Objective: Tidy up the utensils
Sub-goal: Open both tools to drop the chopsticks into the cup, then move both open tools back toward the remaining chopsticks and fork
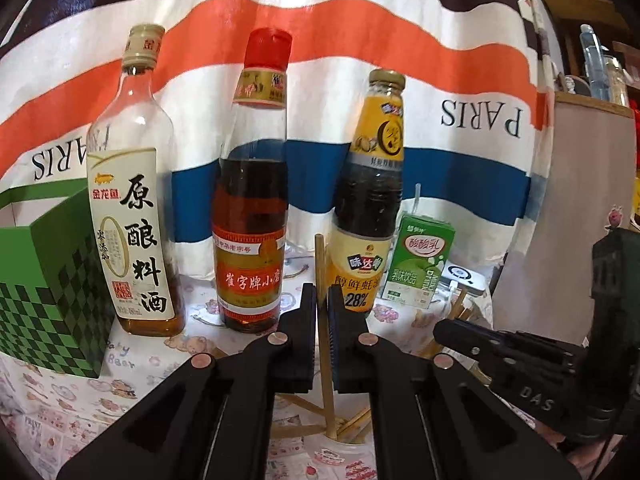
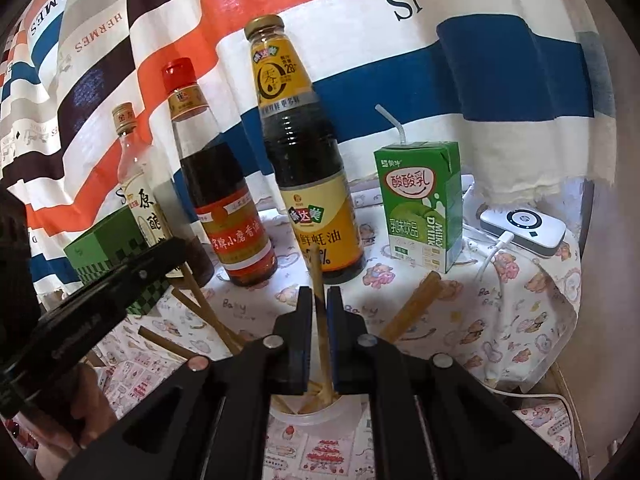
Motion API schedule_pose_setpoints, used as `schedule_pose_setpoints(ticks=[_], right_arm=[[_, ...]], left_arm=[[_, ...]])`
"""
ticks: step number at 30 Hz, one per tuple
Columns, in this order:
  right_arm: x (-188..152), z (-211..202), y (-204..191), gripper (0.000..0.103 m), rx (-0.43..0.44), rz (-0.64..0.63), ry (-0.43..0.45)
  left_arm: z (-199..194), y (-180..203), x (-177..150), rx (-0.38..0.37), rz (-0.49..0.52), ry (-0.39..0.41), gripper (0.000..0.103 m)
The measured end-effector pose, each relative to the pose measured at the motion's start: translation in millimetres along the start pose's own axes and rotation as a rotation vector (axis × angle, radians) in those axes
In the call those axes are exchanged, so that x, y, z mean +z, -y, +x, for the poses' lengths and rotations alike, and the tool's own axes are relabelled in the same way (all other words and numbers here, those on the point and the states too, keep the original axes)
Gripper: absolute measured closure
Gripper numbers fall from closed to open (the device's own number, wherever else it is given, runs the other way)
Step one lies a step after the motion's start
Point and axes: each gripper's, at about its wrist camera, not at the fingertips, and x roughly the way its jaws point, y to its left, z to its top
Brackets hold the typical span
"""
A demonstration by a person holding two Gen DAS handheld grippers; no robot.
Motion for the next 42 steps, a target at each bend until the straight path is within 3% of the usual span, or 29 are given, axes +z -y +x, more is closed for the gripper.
schedule_pose_setpoints(ticks=[1,3,4,5,7,10,14,20,29,34,42], right_arm=[[0,0,1,0.088,-0.006,0.007,-0.001],[0,0,3,0.076,-0.016,0.016,-0.002],[1,-1,4,0.069,-0.026,0.021,0.002],[1,-2,5,0.065,-0.033,0.021,0.007],[3,-6,6,0.057,-0.06,0.019,0.026],[6,-12,8,0.052,-0.06,0.023,0.042],[8,-19,6,0.049,-0.055,0.029,0.058],[7,-27,-8,0.038,0.02,0.05,0.065],[-4,-41,-56,0.036,0.09,-0.016,0.057],[-17,-52,-80,0.035,0.067,-0.066,0.077],[-45,-57,-91,0.035,0.038,-0.075,0.022]], left_arm=[[2,0,0,-0.003,0.002,-0.008,0.098],[6,0,-1,0.006,0.016,-0.028,0.086],[7,-1,-2,0.012,0.027,-0.039,0.067],[6,-2,-4,0.025,0.033,-0.03,0.056],[-2,-6,-5,0.038,0.035,-0.007,0.053],[-17,-13,-2,0.049,0.028,0.026,0.037],[-41,-22,0,0.101,0.044,0.072,0.026],[-78,-47,-5,0.116,-0.026,0.09,0.02],[-128,-76,-32,0.199,-0.022,0.087,0.016],[-157,-93,-53,0.276,-0.01,0.093,0.012],[-184,-104,-82,0.286,-0.054,0.109,0.008]])
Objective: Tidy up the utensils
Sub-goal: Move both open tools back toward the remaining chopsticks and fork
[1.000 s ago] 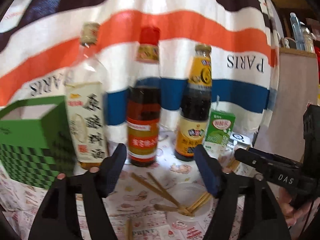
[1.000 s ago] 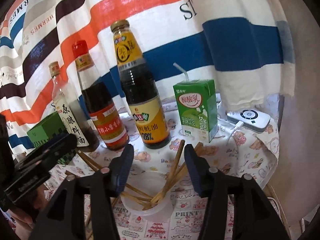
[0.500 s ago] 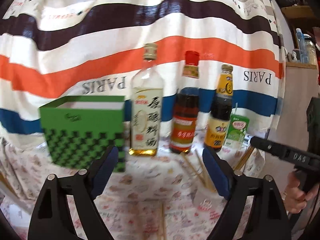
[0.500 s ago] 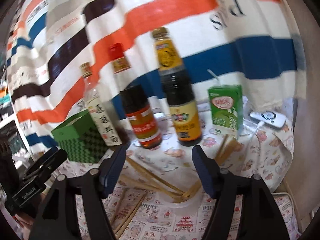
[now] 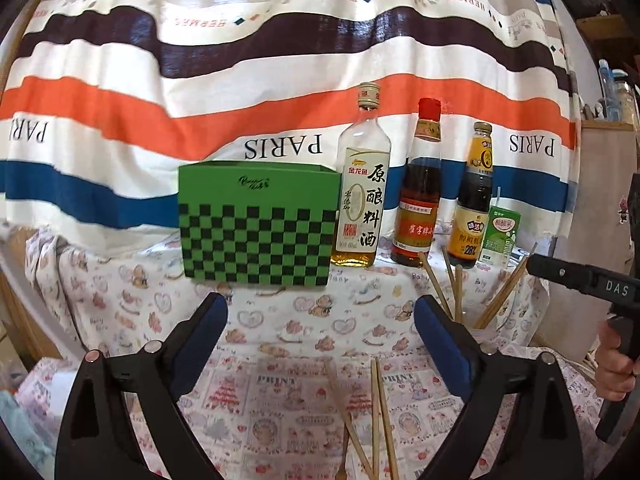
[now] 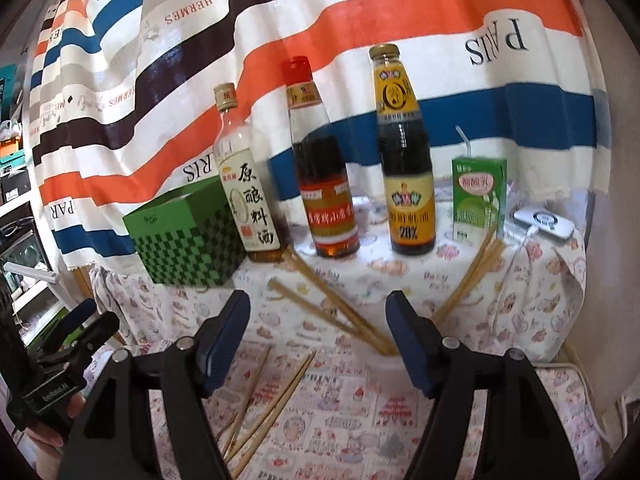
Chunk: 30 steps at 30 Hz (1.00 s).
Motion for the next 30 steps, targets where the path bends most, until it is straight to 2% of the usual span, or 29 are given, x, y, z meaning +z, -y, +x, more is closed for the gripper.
schedule_pose_setpoints(ticks=[5,8,14,15,18,20,21,26,30], right_arm=[[-18,-8,5,0.035,-0.009,0.029,-0.016],[-29,-10,7,0.034,-0.008,0.037,-0.022],[-51,1,5,0.031,-0.025,0.025,-0.029],[-54,4,6,0.03,-0.026,0.024,-0.037],[-63,13,10,0.016,-0.037,0.022,-0.056],[-68,19,13,0.009,-0.08,0.007,-0.072],[-69,21,15,0.001,-0.102,0.002,-0.072],[-72,24,22,0.0,-0.15,0.009,-0.063],[-75,27,22,0.0,-0.172,0.0,-0.056]], left_arm=[[-22,-5,-19,0.012,-0.019,0.04,0.0],[-33,-7,-29,0.008,-0.024,0.063,0.0],[-25,-9,-48,0.031,-0.023,0.039,0.0],[-23,-9,-52,0.034,-0.024,0.032,0.0],[-13,-13,-63,0.025,-0.041,-0.007,0.0],[-6,-18,-67,0.021,-0.083,-0.038,0.0],[-5,-22,-69,0.032,-0.105,-0.041,0.0],[0,-28,-78,0.088,-0.116,-0.061,0.0],[3,-29,-82,0.104,-0.111,-0.075,0.0]])
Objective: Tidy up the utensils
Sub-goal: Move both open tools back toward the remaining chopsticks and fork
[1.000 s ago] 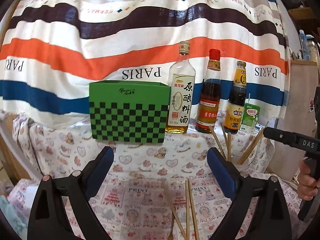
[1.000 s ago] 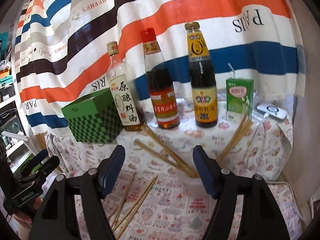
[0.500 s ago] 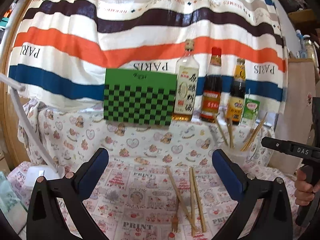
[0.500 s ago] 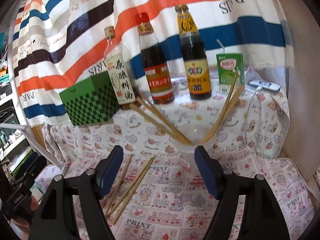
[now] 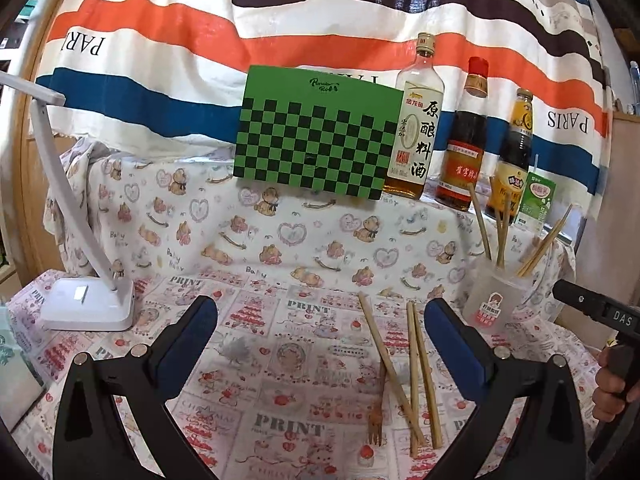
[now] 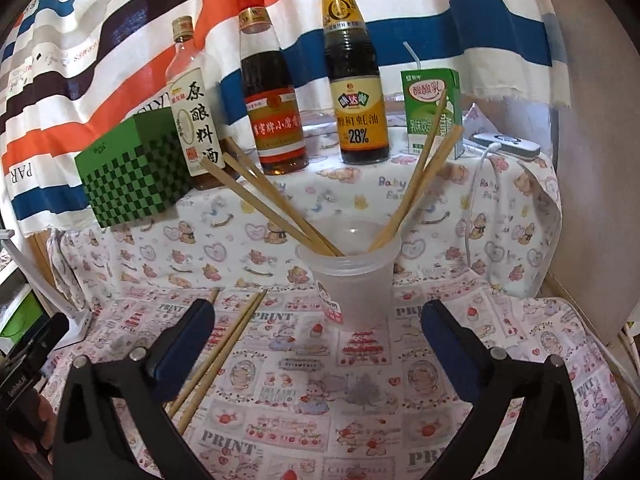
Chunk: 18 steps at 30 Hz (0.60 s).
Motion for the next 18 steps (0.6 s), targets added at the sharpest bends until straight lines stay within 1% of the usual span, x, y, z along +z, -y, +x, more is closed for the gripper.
schedule_pose_setpoints(ticks=[3,6,10,14,18], right_arm=[[-3,2,-7,0.0,-0.038,-0.045,0.007],[-5,4,-10,0.0,-0.016,-0.052,-0.014],[-9,6,-17,0.0,-0.004,-0.075,-0.028],[-10,9,-18,0.0,-0.004,-0.078,-0.046],[-13,14,-18,0.0,-0.013,-0.077,-0.069]], left_arm=[[-3,-1,0,0.0,0.005,0.01,0.0],[-3,0,0,0.024,0.021,0.016,0.0],[3,3,-3,0.06,0.028,-0.013,0.0],[7,7,-5,0.066,0.05,-0.035,0.0],[10,5,-6,0.075,0.04,-0.051,0.0]])
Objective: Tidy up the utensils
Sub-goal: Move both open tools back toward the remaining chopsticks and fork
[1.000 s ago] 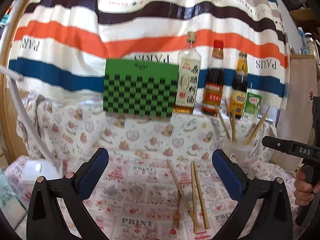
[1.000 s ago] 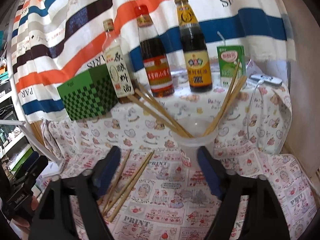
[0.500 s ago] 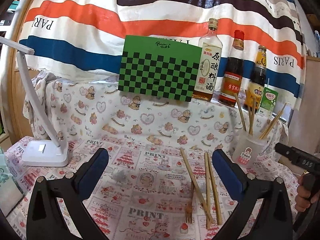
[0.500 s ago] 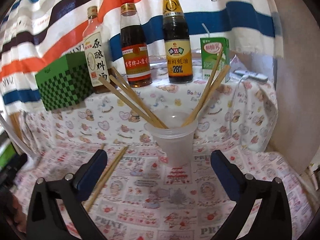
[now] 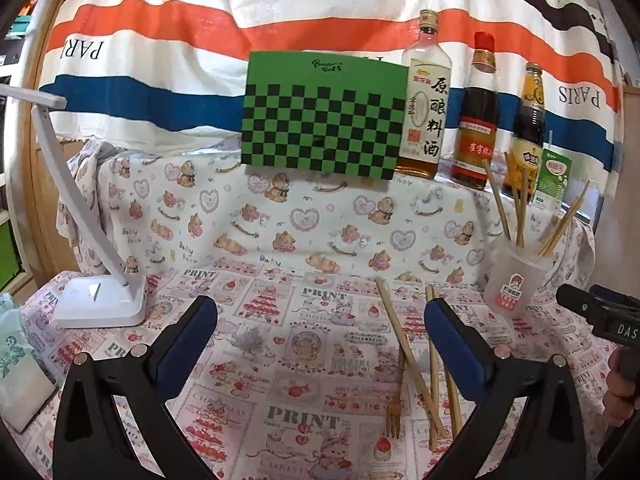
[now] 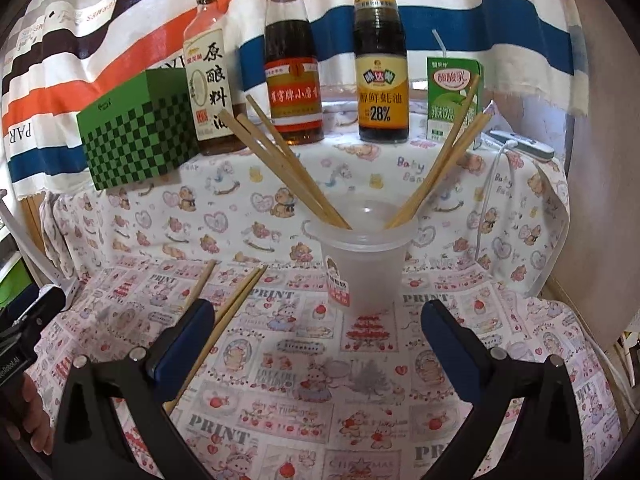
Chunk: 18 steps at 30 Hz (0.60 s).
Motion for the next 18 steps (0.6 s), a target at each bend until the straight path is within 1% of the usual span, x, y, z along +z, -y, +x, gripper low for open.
schedule_pose_setpoints(ticks=[5,9,12,14,15,17,18], right_arm=[[-4,6,-5,0.0,-0.004,-0.023,-0.029],[-9,13,-14,0.0,0.036,-0.061,-0.078],[-15,21,-25,0.0,0.062,-0.108,-0.13],[-18,25,-29,0.0,0.102,-0.104,-0.172],[-19,29,-30,0.0,0.145,-0.094,-0.212],[-20,32,-30,0.0,0.189,-0.083,-0.262],[-21,33,-32,0.0,0.195,-0.086,-0.281]], left_arm=[[2,-8,2,0.013,-0.031,-0.009,0.0],[2,-12,3,0.012,-0.049,-0.009,0.0],[0,-13,3,0.023,-0.047,-0.003,0.0],[1,-14,3,0.031,-0.049,-0.005,0.0],[2,-15,2,0.035,-0.055,-0.008,0.0],[3,-17,1,0.044,-0.066,-0.011,0.0],[4,-18,1,0.059,-0.065,-0.013,0.0]])
